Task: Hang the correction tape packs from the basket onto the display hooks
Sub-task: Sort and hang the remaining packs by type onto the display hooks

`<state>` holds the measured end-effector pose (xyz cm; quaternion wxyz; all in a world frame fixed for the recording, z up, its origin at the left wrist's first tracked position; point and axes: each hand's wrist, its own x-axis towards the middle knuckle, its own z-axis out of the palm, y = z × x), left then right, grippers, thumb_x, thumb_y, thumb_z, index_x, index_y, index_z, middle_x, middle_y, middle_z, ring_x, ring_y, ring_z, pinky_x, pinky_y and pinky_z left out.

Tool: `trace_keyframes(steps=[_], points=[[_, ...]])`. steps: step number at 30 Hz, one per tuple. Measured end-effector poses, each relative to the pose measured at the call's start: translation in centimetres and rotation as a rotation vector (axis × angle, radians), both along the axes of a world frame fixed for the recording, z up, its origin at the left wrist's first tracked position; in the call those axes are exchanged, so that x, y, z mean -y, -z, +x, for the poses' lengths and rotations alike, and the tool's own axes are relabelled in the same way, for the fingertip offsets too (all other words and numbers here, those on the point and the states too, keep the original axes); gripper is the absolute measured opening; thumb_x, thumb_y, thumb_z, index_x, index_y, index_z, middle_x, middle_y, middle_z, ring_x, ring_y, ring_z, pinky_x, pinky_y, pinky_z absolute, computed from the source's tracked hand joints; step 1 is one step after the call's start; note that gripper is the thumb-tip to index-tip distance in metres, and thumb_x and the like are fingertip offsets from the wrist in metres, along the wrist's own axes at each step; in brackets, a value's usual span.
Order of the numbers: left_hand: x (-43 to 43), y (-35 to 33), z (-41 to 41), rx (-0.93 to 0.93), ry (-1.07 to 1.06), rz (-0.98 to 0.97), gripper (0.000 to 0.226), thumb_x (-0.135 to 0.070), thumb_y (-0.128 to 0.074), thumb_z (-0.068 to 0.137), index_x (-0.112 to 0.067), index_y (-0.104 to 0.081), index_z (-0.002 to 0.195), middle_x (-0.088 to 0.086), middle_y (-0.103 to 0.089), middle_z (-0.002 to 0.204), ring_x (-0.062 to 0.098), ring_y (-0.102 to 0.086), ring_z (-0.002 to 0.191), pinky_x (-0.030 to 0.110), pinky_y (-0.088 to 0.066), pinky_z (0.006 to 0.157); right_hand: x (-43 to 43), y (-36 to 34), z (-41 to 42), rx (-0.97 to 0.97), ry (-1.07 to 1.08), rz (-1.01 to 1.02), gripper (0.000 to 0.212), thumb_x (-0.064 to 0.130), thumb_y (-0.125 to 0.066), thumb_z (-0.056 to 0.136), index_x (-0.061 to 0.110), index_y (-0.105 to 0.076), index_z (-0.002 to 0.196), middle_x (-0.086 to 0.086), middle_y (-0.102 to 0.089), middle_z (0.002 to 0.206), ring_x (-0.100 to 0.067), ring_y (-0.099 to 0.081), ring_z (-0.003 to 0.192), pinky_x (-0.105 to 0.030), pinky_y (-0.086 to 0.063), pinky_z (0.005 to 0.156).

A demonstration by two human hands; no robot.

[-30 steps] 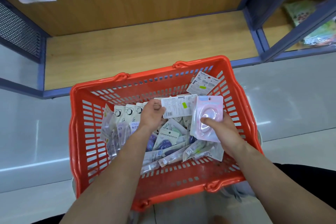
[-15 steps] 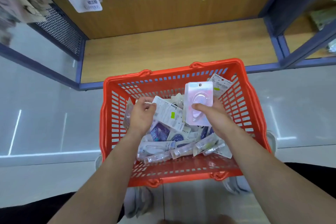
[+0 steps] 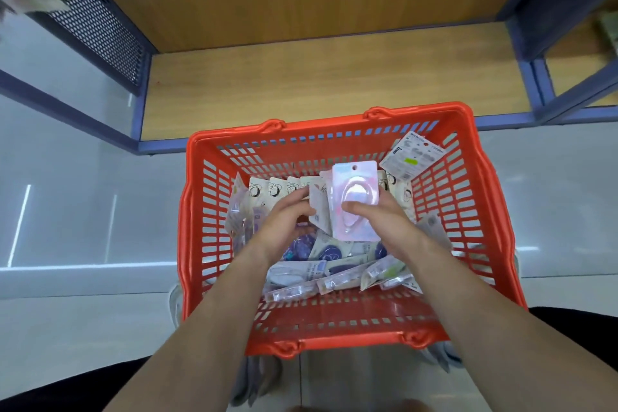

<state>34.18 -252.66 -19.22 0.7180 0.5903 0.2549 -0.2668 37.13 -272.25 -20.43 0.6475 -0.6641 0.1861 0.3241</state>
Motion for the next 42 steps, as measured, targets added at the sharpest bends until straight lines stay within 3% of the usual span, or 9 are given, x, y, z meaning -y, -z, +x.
trace_keyframes(steps=[4, 8, 15, 19, 25, 31, 37, 40, 42], points=[[1.1, 1.3, 0.5, 0.023, 0.078, -0.150, 0.050, -0.011, -0.064, 0.081, -0.020, -0.065, 0.131, 0.001, -0.074, 0.115, 0.015, -0.069, 0.099, 0.027, -0.055, 0.080, 1.5, 0.9, 0.2, -0.001, 0.046, -0.029, 0.038, 0.014, -0.080, 0.085, 0.021, -0.067, 0.120, -0.001, -0.076, 0.111, -0.024, -0.070, 0.106, -0.043, -0.054, 0.096], [3.3, 1.7, 1.9, 0.030, 0.114, 0.049, 0.038, -0.026, -0.080, 0.089, -0.029, -0.062, 0.123, -0.006, -0.066, 0.129, 0.012, -0.069, 0.104, 0.025, -0.053, 0.075, 2.6, 0.9, 0.2, 0.009, 0.123, -0.007, 0.032, 0.008, -0.076, 0.087, 0.021, -0.070, 0.115, -0.004, -0.078, 0.107, -0.026, -0.072, 0.105, -0.046, -0.055, 0.096], [6.3, 3.3, 4.5, 0.033, 0.023, 0.380, 0.047, -0.050, -0.082, 0.081, -0.012, -0.057, 0.094, 0.005, -0.066, 0.091, 0.015, -0.059, 0.080, 0.025, -0.044, 0.067, 5.0, 0.5, 0.3, 0.042, 0.199, -0.077, 0.026, -0.001, -0.068, 0.090, 0.022, -0.070, 0.102, 0.010, -0.078, 0.084, -0.007, -0.074, 0.081, -0.036, -0.057, 0.082], [5.6, 3.1, 4.7, 0.047, 0.018, 0.498, 0.078, -0.077, -0.067, 0.065, -0.004, -0.070, 0.091, 0.016, -0.074, 0.088, 0.022, -0.058, 0.070, 0.043, -0.052, 0.074, 5.5, 0.4, 0.1, 0.021, 0.205, -0.076, 0.022, 0.005, -0.070, 0.091, 0.024, -0.070, 0.102, 0.007, -0.077, 0.088, -0.015, -0.073, 0.088, -0.042, -0.058, 0.085], [4.1, 0.7, 4.6, 0.042, -0.081, 0.302, 0.025, -0.035, -0.070, 0.096, -0.011, -0.075, 0.103, 0.017, -0.076, 0.098, 0.026, -0.069, 0.080, 0.049, -0.062, 0.078, 4.5, -1.3, -0.2, 0.015, 0.191, 0.007, 0.046, 0.027, -0.078, 0.069, 0.023, -0.070, 0.115, -0.006, -0.077, 0.109, -0.027, -0.072, 0.105, -0.050, -0.057, 0.096], [3.0, -4.8, 3.6, 0.132, -0.119, 0.311, 0.026, -0.029, -0.063, 0.102, -0.006, -0.071, 0.110, 0.009, -0.072, 0.092, 0.023, -0.068, 0.079, 0.034, -0.063, 0.059, 4.5, -5.5, -0.2, -0.004, 0.164, 0.104, 0.057, 0.023, -0.083, 0.066, 0.018, -0.068, 0.121, -0.012, -0.075, 0.116, -0.034, -0.072, 0.108, -0.060, -0.055, 0.098], [1.6, -10.9, 2.2, 0.244, -0.117, 0.377, 0.017, -0.026, -0.065, 0.101, -0.009, -0.066, 0.102, 0.006, -0.063, 0.088, 0.019, -0.057, 0.076, 0.027, -0.052, 0.056, 4.5, -11.0, -1.3, 0.117, 0.170, 0.095, 0.034, 0.017, -0.079, 0.075, 0.017, -0.072, 0.108, -0.009, -0.078, 0.103, -0.036, -0.072, 0.105, -0.054, -0.057, 0.095], [0.4, -13.7, 1.5, 0.300, -0.174, 0.360, 0.021, -0.020, -0.068, 0.098, -0.008, -0.063, 0.115, 0.010, -0.066, 0.099, 0.016, -0.062, 0.071, 0.024, -0.054, 0.051, 5.2, -13.3, -2.1, 0.150, 0.219, 0.010, 0.022, 0.013, -0.079, 0.082, 0.018, -0.073, 0.102, -0.006, -0.078, 0.099, -0.034, -0.072, 0.102, -0.056, -0.055, 0.097], [-0.3, -15.6, 0.7, 0.330, -0.210, 0.326, 0.026, -0.015, -0.067, 0.099, -0.010, -0.059, 0.124, 0.012, -0.067, 0.106, 0.016, -0.066, 0.070, 0.024, -0.055, 0.052, 5.4, -14.6, -3.0, 0.159, 0.227, -0.018, 0.033, 0.022, -0.083, 0.076, 0.020, -0.072, 0.106, -0.006, -0.077, 0.103, -0.032, -0.072, 0.102, -0.058, -0.054, 0.099]])
